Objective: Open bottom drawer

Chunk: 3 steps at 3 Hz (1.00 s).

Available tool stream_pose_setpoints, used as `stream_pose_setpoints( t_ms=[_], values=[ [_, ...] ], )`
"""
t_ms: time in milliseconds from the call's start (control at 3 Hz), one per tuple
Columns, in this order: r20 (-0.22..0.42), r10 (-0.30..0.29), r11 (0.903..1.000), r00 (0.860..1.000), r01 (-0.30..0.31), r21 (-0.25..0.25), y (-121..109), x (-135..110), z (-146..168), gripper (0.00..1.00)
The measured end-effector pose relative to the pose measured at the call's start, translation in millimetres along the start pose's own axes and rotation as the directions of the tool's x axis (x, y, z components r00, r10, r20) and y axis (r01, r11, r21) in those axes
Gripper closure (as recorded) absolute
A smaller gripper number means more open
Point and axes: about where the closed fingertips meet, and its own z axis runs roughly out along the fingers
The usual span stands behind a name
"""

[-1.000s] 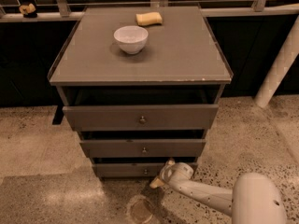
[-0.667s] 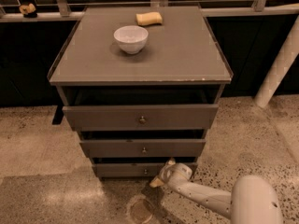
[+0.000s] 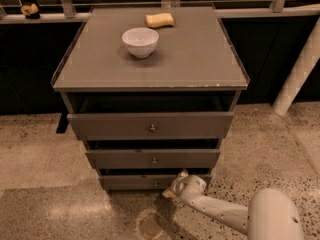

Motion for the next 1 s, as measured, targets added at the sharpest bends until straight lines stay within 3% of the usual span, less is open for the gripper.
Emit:
stream_pose_setpoints(
  t_ms=[1000],
  values=[
    [0.0,0.0,1.0,1.0,0.0,0.0,0.0,-0.1,-0.1,0.89]
  ],
)
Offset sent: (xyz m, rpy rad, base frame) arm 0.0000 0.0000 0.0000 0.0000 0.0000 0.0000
